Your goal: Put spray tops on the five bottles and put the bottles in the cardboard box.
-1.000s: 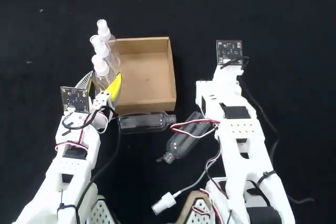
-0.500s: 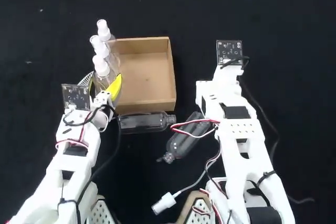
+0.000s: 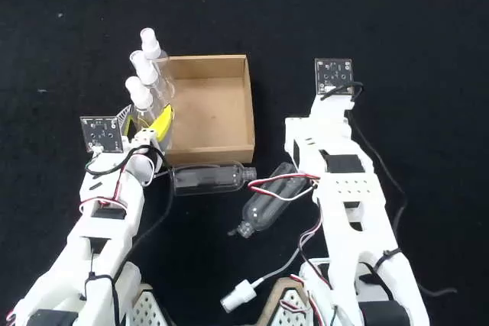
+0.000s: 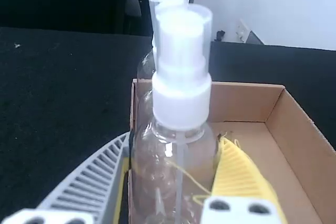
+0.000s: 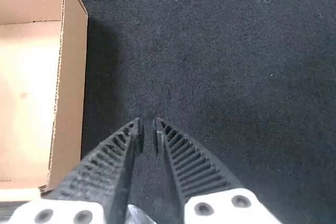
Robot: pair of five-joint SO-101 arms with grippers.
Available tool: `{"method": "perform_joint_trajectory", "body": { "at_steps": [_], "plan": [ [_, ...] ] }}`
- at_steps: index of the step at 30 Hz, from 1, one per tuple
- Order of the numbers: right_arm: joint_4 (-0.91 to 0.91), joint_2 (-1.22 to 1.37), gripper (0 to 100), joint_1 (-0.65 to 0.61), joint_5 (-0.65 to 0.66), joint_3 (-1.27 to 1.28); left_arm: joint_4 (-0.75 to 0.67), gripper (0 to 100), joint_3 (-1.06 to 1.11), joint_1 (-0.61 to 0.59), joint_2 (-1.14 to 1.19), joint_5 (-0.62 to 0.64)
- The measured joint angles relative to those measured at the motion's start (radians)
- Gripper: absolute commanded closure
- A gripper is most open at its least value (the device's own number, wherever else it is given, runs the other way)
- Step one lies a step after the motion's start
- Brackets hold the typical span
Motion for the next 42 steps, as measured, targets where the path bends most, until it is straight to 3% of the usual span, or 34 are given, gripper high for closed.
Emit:
{"method": "perform_joint_trajectory", "body": {
  "at_steps": [11,19,42],
  "plan": [
    [0.0,0.0,96.6,0.0,0.0,0.0,0.0,96,0.0,0.0,0.0,-0.002],
    [0.0,0.0,96.6,0.0,0.0,0.0,-0.009,75,0.034,0.0,0.0,-0.002],
    [0.0,0.0,96.6,0.0,0.0,0.0,-0.009,75,0.04,0.0,0.0,-0.002]
  ]
}}
